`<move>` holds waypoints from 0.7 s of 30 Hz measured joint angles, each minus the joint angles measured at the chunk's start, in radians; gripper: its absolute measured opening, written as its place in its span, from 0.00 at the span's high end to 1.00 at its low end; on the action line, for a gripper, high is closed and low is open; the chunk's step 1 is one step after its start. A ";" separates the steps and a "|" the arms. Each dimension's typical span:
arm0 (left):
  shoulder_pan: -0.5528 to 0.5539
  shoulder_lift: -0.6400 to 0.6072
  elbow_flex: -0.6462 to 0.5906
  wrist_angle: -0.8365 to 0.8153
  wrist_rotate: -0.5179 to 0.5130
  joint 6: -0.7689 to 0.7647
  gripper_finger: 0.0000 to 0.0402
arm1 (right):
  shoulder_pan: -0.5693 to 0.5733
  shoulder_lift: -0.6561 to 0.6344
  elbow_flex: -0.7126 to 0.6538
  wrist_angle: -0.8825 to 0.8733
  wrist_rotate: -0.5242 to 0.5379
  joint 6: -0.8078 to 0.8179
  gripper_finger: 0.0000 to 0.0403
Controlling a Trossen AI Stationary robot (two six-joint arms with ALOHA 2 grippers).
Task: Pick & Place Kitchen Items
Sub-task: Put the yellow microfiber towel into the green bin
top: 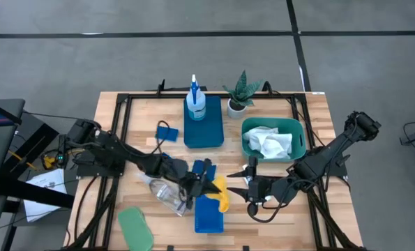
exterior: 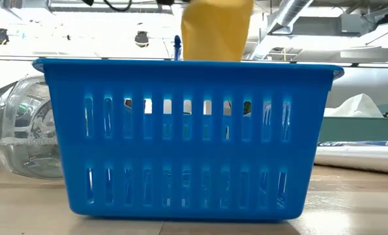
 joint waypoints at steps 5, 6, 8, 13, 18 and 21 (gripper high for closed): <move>0.000 0.059 0.066 -0.073 -0.141 0.000 1.00 | 0.000 0.000 0.000 0.004 -0.014 0.000 0.57; 0.000 0.065 0.073 -0.075 -0.174 0.000 1.00 | 0.000 0.000 0.000 0.006 -0.019 0.000 0.57; 0.000 0.072 0.087 -0.069 -0.233 0.000 1.00 | 0.000 0.000 0.000 0.011 -0.021 0.000 0.57; -0.019 0.071 0.087 -0.002 -0.363 -0.001 1.00 | 0.000 0.000 0.000 0.011 -0.024 0.001 0.57; -0.045 0.071 0.088 0.074 -0.453 0.000 1.00 | 0.000 0.000 0.000 0.011 -0.024 0.003 0.57; -0.059 0.071 0.088 0.121 -0.496 0.000 1.00 | 0.000 0.000 0.000 0.011 -0.024 0.003 0.57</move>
